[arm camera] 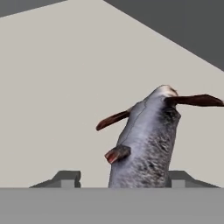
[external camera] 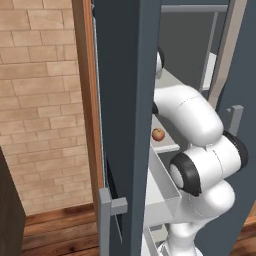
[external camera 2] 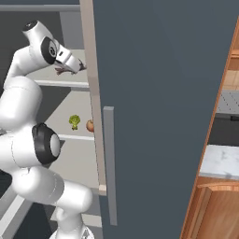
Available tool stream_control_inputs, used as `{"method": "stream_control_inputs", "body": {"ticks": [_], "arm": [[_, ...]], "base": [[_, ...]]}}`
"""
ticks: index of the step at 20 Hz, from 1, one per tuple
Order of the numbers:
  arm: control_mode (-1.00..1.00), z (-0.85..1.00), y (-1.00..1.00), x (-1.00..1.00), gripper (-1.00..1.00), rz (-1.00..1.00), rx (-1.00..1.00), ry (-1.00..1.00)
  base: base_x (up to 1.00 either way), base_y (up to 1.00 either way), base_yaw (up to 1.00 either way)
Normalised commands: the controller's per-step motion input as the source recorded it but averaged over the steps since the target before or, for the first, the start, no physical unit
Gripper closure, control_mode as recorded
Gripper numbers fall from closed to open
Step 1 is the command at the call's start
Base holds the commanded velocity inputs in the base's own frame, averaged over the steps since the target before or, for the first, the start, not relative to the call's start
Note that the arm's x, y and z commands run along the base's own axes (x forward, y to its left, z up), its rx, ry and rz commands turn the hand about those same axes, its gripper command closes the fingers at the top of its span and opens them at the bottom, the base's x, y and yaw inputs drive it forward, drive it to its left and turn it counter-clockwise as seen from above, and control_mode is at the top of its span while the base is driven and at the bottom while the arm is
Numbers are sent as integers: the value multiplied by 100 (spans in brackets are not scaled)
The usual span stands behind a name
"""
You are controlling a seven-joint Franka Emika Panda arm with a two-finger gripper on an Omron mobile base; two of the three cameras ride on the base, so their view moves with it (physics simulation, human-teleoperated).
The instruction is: Take the broccoli, fish, and peach from the freezer and place them in the bowl on the counter.
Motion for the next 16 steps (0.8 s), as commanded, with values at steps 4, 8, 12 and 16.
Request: {"method": "stream_control_inputs", "body": {"ticks": [4, 8, 12, 16], "arm": [[-100, 0, -4, 6, 100, 0, 0, 0], [-100, -1, -15, -1, 100, 1, 0, 0], [-100, -6, -21, -24, 100, 5, 0, -6], [-100, -3, -20, -52, 100, 9, 0, -12]], "base": [[0, 0, 0], [0, 0, 0], [0, 0, 0], [0, 0, 0]]}}
